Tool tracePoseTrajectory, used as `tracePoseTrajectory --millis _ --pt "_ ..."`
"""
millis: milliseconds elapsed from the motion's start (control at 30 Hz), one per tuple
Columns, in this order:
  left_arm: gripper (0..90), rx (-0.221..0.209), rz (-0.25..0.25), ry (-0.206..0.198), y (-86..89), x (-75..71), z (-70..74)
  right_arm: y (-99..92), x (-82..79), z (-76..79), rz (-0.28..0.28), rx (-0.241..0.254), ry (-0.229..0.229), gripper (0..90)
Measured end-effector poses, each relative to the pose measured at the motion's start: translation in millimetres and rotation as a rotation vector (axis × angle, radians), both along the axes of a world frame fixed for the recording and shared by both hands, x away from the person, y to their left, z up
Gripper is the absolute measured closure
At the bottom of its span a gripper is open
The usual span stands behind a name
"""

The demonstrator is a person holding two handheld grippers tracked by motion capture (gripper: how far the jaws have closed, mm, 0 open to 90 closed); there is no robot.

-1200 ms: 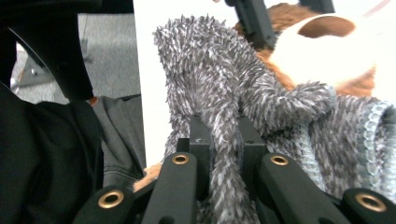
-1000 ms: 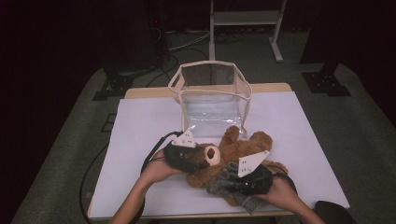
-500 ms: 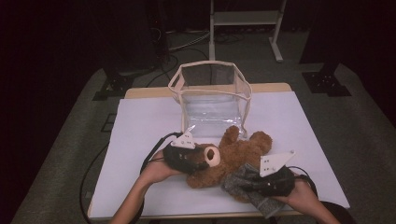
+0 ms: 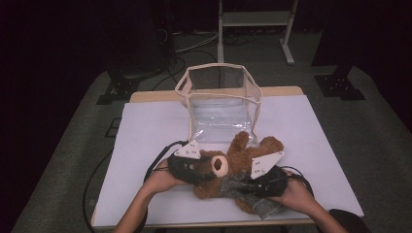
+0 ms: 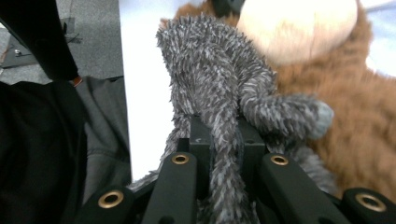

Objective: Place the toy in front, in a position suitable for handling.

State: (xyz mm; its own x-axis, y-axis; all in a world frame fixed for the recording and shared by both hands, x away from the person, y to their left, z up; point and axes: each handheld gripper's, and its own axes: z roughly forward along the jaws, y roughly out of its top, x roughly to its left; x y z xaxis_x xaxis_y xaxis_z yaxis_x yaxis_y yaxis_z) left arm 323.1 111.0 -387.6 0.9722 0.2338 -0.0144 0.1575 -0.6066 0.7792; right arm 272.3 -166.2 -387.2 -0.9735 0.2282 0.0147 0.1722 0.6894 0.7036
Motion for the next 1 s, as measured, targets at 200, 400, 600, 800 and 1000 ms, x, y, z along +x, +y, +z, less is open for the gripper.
tracePoseTrajectory --millis 200,400,600,800,1000 --pt "39.8 0.0 0.0 -0.002 0.0 -0.7 -0.3 -21.1 -8.3 9.6 -0.028 0.024 0.001 80.2" --pt "39.8 0.008 -0.009 -0.006 -0.3 -1.3 -0.2 -33.4 -1.8 41.9 -0.07 0.088 -0.052 80.2" --pt "39.5 -0.001 -0.018 -0.013 -0.2 -4.1 -1.2 -8.7 18.9 52.5 -0.047 0.06 -0.07 80.1" --pt "39.4 -0.001 -0.028 -0.016 2.0 -7.2 -3.5 22.5 33.2 35.1 0.0 -0.001 -0.04 80.1" --pt "39.9 -0.006 -0.04 -0.02 2.6 -8.7 -3.7 11.4 29.9 33.0 -0.006 -0.027 -0.026 80.1"
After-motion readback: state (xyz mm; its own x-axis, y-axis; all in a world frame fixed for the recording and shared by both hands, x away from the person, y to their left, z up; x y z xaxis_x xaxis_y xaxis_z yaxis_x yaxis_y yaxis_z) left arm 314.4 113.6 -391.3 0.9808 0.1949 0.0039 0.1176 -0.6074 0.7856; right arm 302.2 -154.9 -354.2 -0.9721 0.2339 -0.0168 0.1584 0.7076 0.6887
